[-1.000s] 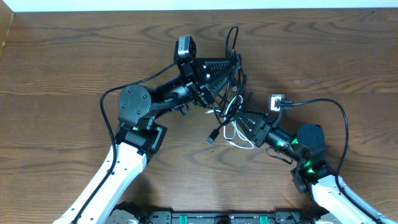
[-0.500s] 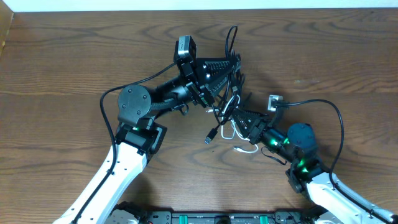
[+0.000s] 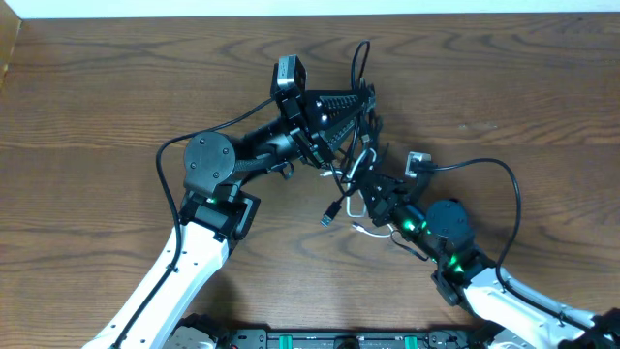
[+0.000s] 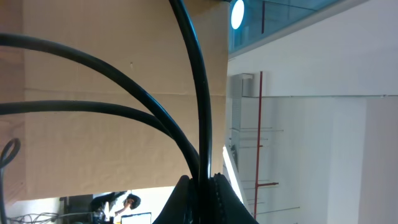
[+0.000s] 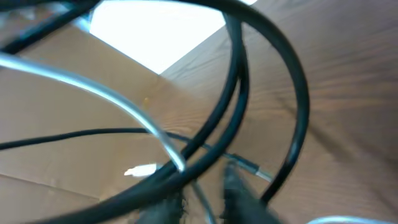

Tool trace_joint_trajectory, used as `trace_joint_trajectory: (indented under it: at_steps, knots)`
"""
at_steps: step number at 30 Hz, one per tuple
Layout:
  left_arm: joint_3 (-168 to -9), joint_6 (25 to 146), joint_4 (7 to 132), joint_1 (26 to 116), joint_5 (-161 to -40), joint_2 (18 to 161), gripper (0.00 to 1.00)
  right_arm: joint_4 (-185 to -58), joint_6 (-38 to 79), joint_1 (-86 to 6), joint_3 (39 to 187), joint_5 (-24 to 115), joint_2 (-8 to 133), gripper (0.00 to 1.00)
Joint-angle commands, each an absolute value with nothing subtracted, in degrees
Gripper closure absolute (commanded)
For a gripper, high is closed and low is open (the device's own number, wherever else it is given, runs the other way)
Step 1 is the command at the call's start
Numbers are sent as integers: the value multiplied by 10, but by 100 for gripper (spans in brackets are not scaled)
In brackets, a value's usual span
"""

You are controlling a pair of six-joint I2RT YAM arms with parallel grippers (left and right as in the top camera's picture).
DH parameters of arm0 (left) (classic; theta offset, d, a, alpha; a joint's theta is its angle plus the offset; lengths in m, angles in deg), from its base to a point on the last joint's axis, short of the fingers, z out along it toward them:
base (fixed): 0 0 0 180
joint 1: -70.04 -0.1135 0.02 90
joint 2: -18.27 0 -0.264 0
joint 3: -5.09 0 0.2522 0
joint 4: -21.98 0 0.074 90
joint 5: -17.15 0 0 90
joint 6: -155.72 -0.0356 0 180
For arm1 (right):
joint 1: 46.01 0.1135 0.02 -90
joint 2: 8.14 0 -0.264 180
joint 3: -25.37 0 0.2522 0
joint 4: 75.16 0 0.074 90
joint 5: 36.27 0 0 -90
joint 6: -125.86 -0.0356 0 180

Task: Untangle cables
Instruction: 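Pull the white cable right with the right gripper out of the bundle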

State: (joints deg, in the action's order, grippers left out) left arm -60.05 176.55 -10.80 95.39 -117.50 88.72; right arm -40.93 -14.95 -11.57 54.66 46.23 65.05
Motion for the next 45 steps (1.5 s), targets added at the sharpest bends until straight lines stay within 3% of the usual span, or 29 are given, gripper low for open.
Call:
trace_joint_trajectory:
  at_steps: [1, 6, 11, 20, 25, 38, 45]
  knots:
    - [-613, 1766, -115, 955, -1174, 882, 92, -394, -142, -109, 549, 508, 671, 99]
    - [-613, 1749, -115, 954, -1173, 882, 92, -382, -59, -115, 549, 508, 673, 99]
    - [-613, 1643, -91, 934, -1175, 882, 92, -439, -58, -140, 549, 510, 626, 99]
    - [-613, 1636, -87, 832, -1230, 882, 92, -798, -21, -252, 549, 666, 405, 99]
    - [-613, 1566, -72, 795, -1266, 882, 92, -892, 8, -329, 549, 687, 286, 99]
    - [-613, 1338, 221, 728, -1248, 882, 92, -966, 16, -498, 549, 714, 211, 99]
    - [-613, 1292, 362, 640, -1085, 882, 92, -1017, 16, -575, 549, 711, 211, 99]
